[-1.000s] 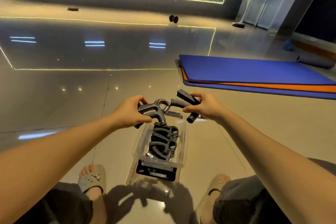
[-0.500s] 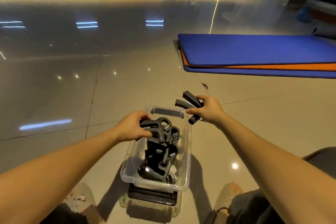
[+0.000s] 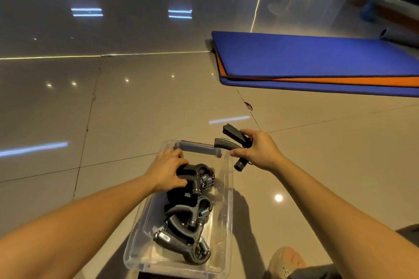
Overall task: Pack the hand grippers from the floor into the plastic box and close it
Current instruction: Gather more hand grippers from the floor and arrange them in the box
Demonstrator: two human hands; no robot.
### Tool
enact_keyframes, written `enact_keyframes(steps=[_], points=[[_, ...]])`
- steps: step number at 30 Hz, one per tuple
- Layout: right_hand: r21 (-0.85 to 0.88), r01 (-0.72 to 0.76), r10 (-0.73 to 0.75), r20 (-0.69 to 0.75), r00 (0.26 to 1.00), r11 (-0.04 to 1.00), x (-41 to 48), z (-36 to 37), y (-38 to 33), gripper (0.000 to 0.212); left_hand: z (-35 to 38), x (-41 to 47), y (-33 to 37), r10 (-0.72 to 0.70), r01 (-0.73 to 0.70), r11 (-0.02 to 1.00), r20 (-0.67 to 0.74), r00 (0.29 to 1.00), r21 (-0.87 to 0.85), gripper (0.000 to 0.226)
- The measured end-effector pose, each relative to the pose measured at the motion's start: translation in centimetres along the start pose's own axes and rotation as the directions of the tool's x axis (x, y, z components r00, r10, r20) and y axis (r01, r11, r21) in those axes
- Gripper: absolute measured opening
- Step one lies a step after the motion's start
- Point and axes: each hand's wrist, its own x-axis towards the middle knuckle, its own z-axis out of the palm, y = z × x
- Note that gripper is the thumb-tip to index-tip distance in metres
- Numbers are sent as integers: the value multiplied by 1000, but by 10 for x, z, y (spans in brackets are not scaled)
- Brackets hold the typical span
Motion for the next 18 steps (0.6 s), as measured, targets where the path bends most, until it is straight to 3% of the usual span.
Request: enact_keyframes(steps=[5,18], points=[[62,-51,53,-34,998,997,1,-7,14,75,18,25,6,30,-33,996,30,999,88,52],[128,-46,50,-28,998,991,5,-8,17,78,40,36,0,-45,30,954,46,998,299,58]])
